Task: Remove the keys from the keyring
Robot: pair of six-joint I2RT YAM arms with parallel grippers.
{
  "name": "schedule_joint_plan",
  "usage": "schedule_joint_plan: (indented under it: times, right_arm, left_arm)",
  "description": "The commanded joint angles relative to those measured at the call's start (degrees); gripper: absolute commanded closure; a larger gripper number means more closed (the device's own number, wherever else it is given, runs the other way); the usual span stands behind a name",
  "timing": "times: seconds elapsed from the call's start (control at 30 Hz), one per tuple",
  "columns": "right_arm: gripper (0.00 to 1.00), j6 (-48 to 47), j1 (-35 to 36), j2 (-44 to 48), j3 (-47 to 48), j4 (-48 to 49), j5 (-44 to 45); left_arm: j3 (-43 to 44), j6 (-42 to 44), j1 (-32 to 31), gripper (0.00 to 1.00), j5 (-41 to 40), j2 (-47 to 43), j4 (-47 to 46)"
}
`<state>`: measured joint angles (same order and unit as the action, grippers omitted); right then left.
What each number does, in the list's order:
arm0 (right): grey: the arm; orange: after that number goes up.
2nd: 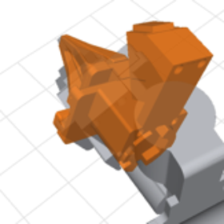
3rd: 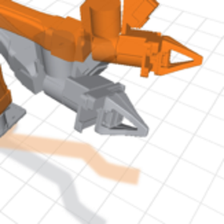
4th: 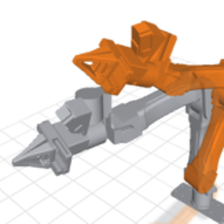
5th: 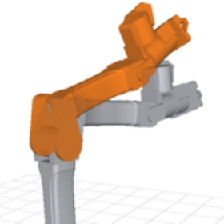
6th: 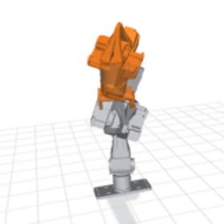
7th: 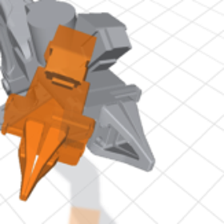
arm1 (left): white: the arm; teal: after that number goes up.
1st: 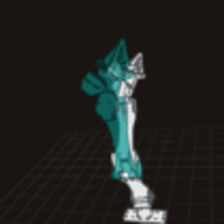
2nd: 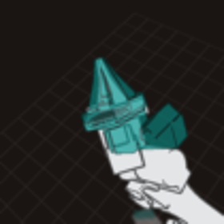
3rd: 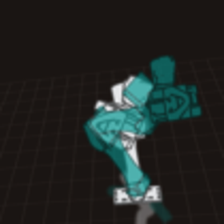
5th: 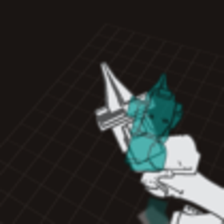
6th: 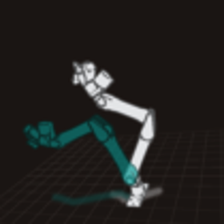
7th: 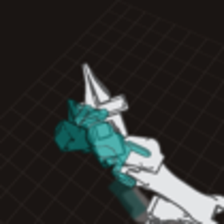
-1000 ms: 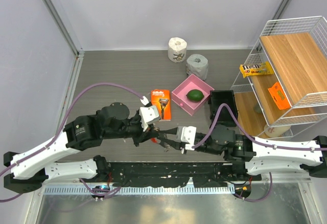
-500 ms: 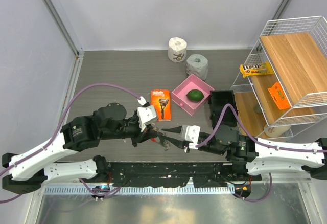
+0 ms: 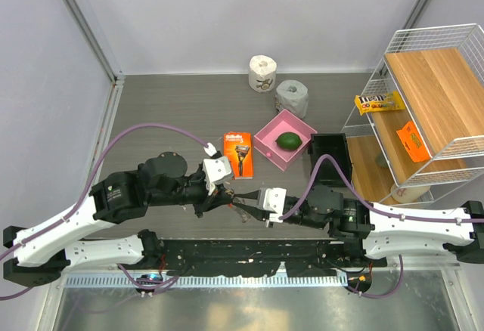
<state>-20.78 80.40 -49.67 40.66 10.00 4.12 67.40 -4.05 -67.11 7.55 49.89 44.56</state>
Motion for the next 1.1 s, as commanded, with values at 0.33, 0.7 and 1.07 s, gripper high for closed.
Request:
schedule_joint_plan:
  times: [0.33, 0.7, 1.07]
  right_arm:
    - [0.95, -1.9, -0.4, -0.2, 1.9, 4.1, -1.6]
    - [0.95, -5.0, -0.4, 3.6, -0.2, -1.5, -8.9]
    - [0.95, -16.3, -0.2, 8.5, -5.1, 0.1, -11.8]
  left_arm:
    - [2.0, -0.6, -1.4, 1.00, 6.6, 1.9, -1.8]
    - [8.5, -8.2, 0.0, 1.00, 4.3, 6.7, 6.0]
    - [7.2, -20.3, 9.4, 1.00, 21.0, 9.9, 5.8]
